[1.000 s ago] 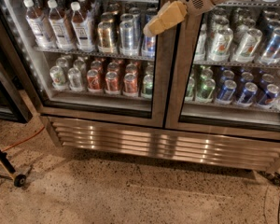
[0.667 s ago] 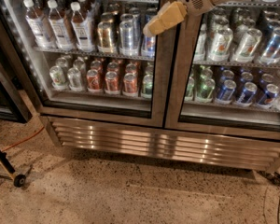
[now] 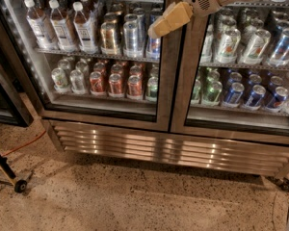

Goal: Open left fridge door

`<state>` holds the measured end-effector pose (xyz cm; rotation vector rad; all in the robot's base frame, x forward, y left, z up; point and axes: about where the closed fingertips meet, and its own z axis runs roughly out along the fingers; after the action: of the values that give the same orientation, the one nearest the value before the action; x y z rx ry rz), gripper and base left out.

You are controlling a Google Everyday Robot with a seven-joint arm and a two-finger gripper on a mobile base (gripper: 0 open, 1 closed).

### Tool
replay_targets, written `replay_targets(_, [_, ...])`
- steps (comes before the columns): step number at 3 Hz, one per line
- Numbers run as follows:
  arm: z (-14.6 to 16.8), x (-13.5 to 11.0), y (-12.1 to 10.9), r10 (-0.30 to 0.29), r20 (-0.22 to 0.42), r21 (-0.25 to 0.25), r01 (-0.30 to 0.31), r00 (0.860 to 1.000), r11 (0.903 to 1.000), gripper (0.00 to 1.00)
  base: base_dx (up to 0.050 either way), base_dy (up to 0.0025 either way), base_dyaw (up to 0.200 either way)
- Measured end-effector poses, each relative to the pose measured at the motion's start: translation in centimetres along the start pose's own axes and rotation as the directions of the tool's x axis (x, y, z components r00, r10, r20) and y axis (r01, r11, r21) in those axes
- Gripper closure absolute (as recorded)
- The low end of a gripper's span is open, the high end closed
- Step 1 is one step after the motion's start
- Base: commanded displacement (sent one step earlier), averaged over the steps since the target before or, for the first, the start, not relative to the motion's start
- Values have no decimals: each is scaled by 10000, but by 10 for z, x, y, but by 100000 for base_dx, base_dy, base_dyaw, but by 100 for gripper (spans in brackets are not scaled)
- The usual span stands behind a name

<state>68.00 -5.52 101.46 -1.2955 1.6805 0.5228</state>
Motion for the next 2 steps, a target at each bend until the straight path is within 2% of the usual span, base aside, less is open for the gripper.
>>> replay_targets(1, [0,2,0,52,15,-116,-51,10000,9999,10,0,0,0])
replay_targets(2, [0,2,0,52,15,-116,-51,10000,9999,28,0,0,0])
